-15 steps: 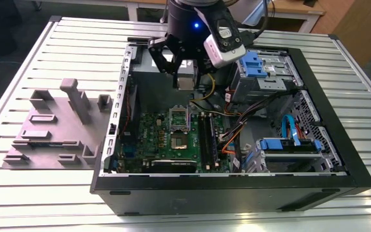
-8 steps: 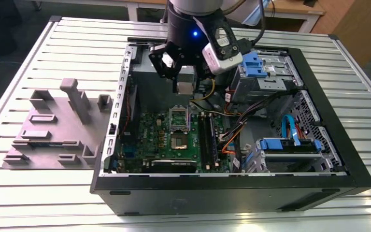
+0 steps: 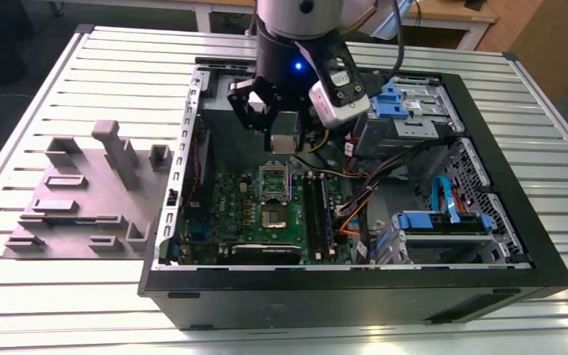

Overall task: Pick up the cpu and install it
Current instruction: 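Pick up the cpu and move it towards the insertion slot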

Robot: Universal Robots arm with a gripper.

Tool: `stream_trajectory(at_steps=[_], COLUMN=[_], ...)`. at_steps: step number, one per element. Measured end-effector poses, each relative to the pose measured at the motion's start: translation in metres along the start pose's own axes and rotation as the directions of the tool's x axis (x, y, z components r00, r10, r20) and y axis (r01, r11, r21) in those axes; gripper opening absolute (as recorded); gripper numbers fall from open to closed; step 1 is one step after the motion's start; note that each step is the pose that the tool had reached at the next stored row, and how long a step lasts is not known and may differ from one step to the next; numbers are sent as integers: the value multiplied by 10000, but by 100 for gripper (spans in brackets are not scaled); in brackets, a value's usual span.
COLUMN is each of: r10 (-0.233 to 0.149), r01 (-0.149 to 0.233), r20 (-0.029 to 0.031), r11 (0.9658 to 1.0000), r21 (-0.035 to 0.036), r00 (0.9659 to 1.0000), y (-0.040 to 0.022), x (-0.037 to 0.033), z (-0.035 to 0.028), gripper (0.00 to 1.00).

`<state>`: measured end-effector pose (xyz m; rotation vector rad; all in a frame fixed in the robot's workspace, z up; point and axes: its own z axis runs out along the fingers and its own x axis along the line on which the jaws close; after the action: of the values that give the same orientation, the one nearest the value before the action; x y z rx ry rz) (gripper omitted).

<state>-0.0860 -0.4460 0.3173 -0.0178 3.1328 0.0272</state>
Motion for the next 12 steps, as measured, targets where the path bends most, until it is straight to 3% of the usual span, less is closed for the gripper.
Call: stream_trajectory(at_steps=[6,12], r10=[0,-1], r01=[0,1], r20=[0,1], r11=[10000,10000], r21=[2,12], r00=[10000,10000], y=[-73,-92], x=[1,2], z=[62,158], gripper=[47,47])
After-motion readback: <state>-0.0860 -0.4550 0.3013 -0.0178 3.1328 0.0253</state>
